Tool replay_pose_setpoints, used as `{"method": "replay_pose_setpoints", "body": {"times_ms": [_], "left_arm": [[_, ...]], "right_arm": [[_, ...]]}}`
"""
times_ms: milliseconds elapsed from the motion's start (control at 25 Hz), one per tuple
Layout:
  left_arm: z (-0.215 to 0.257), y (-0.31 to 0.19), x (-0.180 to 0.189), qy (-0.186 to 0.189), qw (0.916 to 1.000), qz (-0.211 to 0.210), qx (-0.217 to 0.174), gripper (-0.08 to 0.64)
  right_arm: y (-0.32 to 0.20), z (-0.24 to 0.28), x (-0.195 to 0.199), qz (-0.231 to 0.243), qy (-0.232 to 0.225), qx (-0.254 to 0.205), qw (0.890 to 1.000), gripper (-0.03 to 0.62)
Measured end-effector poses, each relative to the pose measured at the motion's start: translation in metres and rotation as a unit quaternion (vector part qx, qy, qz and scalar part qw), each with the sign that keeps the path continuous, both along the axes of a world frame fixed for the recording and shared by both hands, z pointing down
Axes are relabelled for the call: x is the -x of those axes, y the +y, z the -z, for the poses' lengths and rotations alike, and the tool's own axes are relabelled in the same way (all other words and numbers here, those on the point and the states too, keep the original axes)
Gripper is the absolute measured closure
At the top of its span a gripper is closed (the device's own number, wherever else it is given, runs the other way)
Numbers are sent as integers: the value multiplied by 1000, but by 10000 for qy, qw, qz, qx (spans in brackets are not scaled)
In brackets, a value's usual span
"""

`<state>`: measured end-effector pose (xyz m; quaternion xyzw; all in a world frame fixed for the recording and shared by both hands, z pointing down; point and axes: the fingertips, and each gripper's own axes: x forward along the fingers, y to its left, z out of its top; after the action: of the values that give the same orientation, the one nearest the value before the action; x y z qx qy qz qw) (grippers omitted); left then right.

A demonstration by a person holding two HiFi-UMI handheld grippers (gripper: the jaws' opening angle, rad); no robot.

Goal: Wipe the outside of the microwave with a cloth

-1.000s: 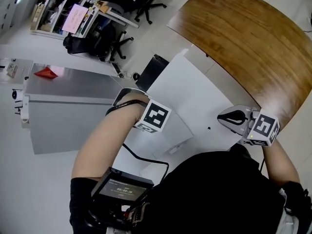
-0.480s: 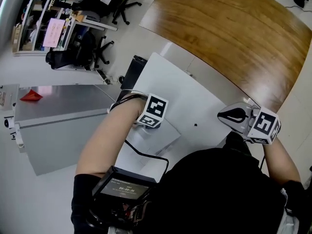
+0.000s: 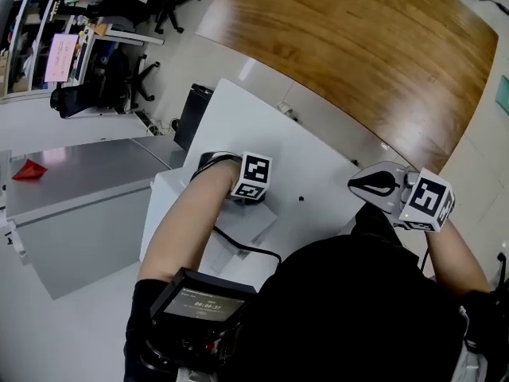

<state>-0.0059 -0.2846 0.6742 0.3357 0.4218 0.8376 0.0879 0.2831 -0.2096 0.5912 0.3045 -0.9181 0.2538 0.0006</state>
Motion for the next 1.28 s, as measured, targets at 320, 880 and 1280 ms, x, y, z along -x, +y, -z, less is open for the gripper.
{"method": "replay_pose_setpoints", "body": {"times_ms": [320,880,1280], "left_arm": [[166,42,-15,681,9967,-399,-193,494],[109,41,-15,-215,9988,-416,158,498],[-1,46,-5,-816,9958,-256,314,492]], "right_arm": [[-24,51,22,484,-91,-589,9971,584],[-26,36,25,577,-109,-549,9968,584],[20,-10,-31,-270,-100,82,9996,584]]}}
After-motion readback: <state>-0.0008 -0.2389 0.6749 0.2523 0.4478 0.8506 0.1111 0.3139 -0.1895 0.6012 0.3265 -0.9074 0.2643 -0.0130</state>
